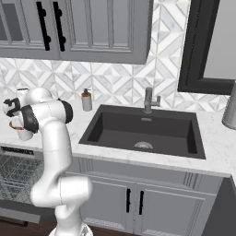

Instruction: Pick up the cup and bowl from the counter, place them in the dishwasher, and close the dishwasher door.

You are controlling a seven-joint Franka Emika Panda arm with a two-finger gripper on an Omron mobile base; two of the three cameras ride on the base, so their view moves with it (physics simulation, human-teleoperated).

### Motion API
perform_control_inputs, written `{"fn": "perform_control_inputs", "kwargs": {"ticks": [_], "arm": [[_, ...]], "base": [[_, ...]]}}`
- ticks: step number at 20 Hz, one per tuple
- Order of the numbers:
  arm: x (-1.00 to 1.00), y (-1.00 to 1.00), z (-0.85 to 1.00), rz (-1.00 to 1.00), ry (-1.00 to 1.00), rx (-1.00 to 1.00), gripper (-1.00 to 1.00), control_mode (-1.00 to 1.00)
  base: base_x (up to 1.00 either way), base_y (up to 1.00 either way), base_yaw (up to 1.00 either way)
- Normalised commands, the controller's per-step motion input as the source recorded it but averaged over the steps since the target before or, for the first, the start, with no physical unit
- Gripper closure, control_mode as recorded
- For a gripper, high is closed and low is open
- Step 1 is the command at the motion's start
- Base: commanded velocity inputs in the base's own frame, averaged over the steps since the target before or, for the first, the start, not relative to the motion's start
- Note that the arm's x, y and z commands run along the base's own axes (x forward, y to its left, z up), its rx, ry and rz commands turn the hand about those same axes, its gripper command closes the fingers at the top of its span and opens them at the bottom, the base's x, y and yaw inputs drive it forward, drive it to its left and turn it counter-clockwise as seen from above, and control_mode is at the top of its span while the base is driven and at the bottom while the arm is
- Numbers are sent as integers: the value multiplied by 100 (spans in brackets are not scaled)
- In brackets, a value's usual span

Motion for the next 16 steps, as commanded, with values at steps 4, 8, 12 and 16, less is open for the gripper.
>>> {"fn": "perform_control_inputs", "kwargs": {"ticks": [4,8,12,16], "arm": [[0,0,0,0,0,0,100,-100],[0,0,0,0,0,0,100,-100],[0,0,0,0,0,0,100,-100],[-4,0,0,0,0,0,100,-100]], "base": [[0,0,0],[0,0,0],[0,0,0],[0,0,0]]}}
